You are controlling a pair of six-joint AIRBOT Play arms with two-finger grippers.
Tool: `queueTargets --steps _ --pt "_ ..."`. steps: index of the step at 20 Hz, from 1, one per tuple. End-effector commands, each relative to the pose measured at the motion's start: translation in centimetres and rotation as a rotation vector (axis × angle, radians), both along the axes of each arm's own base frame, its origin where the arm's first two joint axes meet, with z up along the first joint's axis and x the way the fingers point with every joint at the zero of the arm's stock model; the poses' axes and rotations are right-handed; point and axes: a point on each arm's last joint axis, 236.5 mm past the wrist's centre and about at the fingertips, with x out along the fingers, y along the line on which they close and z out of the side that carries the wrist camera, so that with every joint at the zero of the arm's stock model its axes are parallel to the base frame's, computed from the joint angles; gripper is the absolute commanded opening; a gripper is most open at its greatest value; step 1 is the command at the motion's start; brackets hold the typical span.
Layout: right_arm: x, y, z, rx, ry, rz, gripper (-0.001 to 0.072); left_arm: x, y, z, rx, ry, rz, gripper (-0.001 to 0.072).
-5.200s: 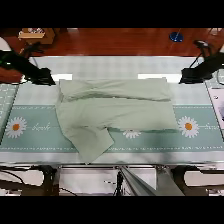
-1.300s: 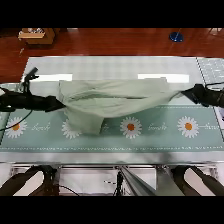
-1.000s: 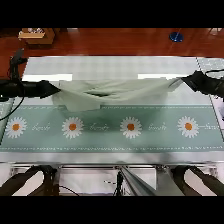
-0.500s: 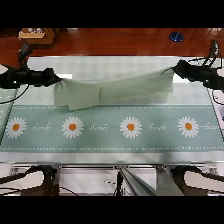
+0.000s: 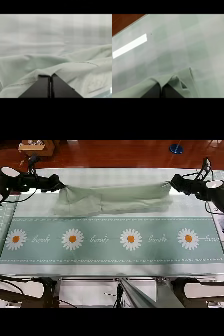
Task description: Fold the shirts.
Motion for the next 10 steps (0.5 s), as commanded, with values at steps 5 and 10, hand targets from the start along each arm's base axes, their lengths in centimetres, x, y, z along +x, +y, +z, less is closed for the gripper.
queueTargets --steps 5,10 --pt "1.0 0.0 -0.9 -0.014 -0.013 -0.030 0.0325 0.5 0.8 -3.4 0.008 0.047 -0.004 0.0378" --pt "-1.1 -7.3 5.6 -0.217 -0.010 0.004 0.0326 -1.5 8.9 -0.6 0.109 0.080 0.062 0.0366"
